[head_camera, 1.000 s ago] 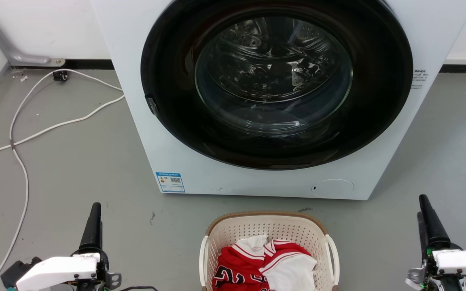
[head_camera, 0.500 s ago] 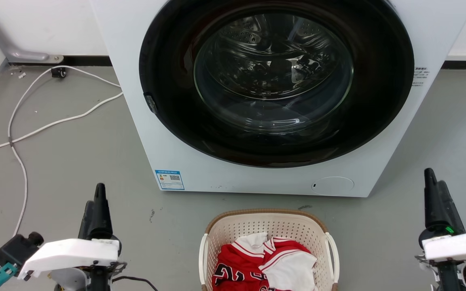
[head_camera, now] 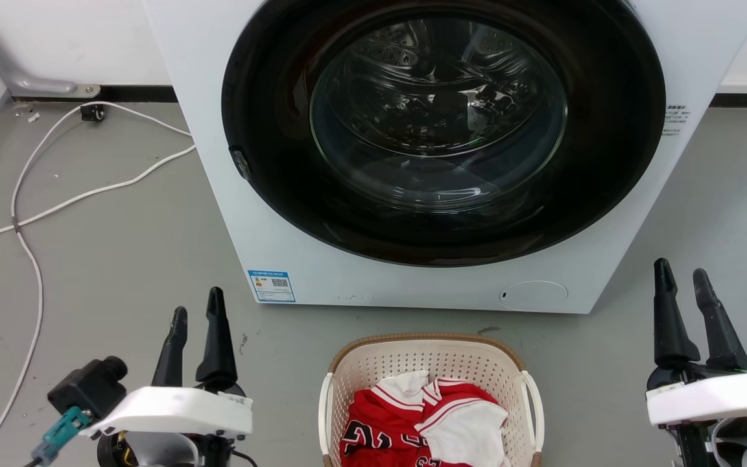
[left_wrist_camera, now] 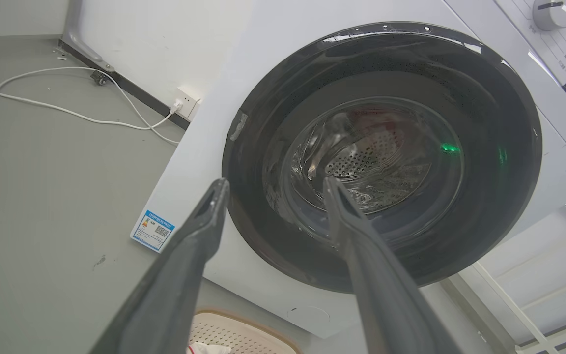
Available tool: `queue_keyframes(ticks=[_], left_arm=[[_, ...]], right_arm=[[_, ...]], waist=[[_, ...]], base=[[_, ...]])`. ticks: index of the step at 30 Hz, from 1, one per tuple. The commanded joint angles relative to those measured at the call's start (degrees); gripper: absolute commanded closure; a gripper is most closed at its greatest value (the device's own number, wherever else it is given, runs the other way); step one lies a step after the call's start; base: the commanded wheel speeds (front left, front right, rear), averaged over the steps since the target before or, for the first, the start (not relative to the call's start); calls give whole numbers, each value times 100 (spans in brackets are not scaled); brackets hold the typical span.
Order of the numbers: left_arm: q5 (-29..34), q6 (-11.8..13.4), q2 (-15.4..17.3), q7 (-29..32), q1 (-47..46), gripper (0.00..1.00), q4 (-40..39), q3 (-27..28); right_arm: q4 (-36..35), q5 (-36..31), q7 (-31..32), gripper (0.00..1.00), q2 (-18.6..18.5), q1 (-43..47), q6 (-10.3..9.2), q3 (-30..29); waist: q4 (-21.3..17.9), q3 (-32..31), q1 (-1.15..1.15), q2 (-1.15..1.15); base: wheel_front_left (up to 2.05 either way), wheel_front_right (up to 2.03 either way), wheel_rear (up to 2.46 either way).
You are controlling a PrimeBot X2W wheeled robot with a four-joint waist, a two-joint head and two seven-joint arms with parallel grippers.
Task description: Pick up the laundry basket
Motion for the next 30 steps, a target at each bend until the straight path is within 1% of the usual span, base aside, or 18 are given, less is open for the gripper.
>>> queue_keyframes(ticks=[1, 4, 7, 8, 12, 15, 23, 26, 30], left_arm=[[346, 9, 16, -73, 0, 0, -100, -114], [773, -29, 38, -123, -29, 0, -134, -327], [1092, 69, 111, -171, -43, 0, -170, -528], [1092, 69, 111, -171, -43, 0, -170, -528], [1451, 251, 255, -235, -76, 0, -212, -868], [1589, 394, 339, -279, -69, 0, -156, -1086], [2037, 658, 533, -395, -110, 0, -20, -1504], [2131, 694, 568, -438, -88, 0, 48, -1632], [2223, 641, 570, -492, -18, 0, 203, -1700]], right_arm=[[-158, -305, -72, 0, -24, 18, 0, 42], [-194, -576, -121, 0, -25, 53, 0, 58], [-203, -785, -170, 0, -25, 80, 0, 53], [-203, -785, -170, 0, -25, 80, 0, 53], [-177, -1043, -232, 0, -26, 155, 0, 86], [-93, -1225, -278, 0, -26, 196, 0, 86], [155, -1715, -395, 0, -28, 271, 0, 155], [153, -1827, -437, 0, -28, 282, 0, 184], [152, -2050, -490, 0, -28, 325, 0, 231]], waist=[[0, 3, 0, 0], [-3, 10, 0, 0], [-5, 16, 0, 0], [-5, 16, 0, 0], [-11, 28, 0, 0], [-13, 33, 0, 0], [-17, 27, 0, 0], [-23, 19, 0, 0], [-28, 5, 0, 0]], base=[[0, 0, 0], [0, 0, 0], [0, 0, 0], [0, 0, 0], [0, 0, 0], [0, 0, 0], [0, 0, 0], [0, 0, 0], [0, 0, 0]])
